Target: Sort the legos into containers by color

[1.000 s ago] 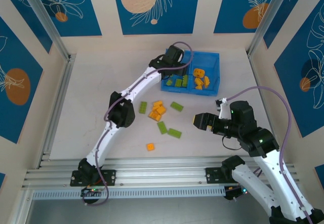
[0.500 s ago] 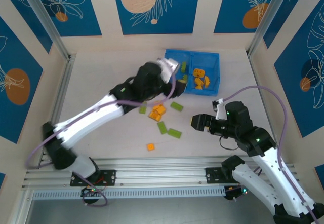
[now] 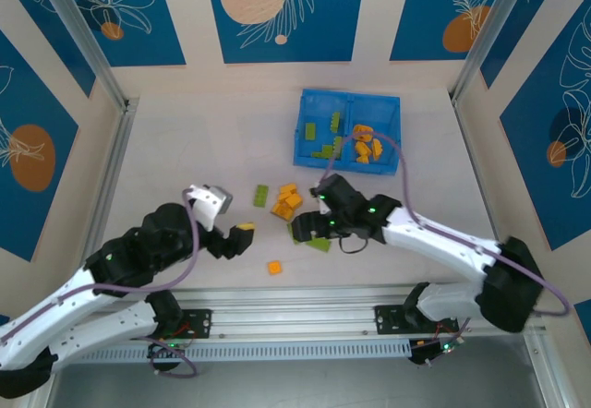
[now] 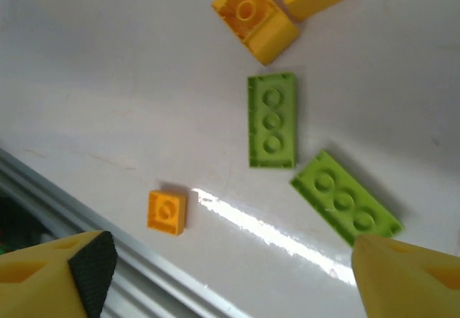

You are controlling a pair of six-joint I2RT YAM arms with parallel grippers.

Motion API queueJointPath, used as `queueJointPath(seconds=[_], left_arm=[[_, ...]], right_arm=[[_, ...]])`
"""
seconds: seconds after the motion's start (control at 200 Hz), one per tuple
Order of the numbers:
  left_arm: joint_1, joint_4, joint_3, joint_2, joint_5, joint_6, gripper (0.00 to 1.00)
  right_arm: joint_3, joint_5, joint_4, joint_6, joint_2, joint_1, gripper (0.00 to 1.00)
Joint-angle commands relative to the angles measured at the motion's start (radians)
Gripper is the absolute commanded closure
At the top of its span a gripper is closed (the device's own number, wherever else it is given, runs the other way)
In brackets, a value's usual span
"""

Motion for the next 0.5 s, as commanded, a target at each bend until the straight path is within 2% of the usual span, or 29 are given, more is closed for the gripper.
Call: queueJointPath(seconds=[0.0, 0.115, 0.2, 0.27, 0.335, 0.495], left_arm=[[-0.006, -0.161, -0.021, -0.05, -0.133, -0.13, 0.08], [-0.006, -0.25, -0.025, -0.08, -0.246, -0.245, 0.08], [-0.006, -0.297, -0.022, -0.086, -0.315, -0.296, 0.08], [-0.004, -0.309, -0.022, -0.089, -0.329, -0.295, 0.08], [-0.005, -0.31, -0.021, -0.088, -0.328, -0.288, 0.08], [-0.003, -0.289, -0.033, -0.087, -0.312, -0.251, 0.08]], right_arm=[[0.111, 0.08, 0.041, -0.151, 0.135, 0.063, 0.19], [0.23, 0.075, -0.033, -0.198, 0.283, 0.138, 0.26], [0.257, 0.149, -0.059, -0.16, 0.347, 0.22, 0.26], [0.253, 0.222, -0.086, -0.07, 0.382, 0.27, 0.19], [0.248, 0.214, -0.094, -0.002, 0.415, 0.301, 0.12], [0.292, 0.239, -0.119, 0.085, 0.518, 0.381, 0.09]])
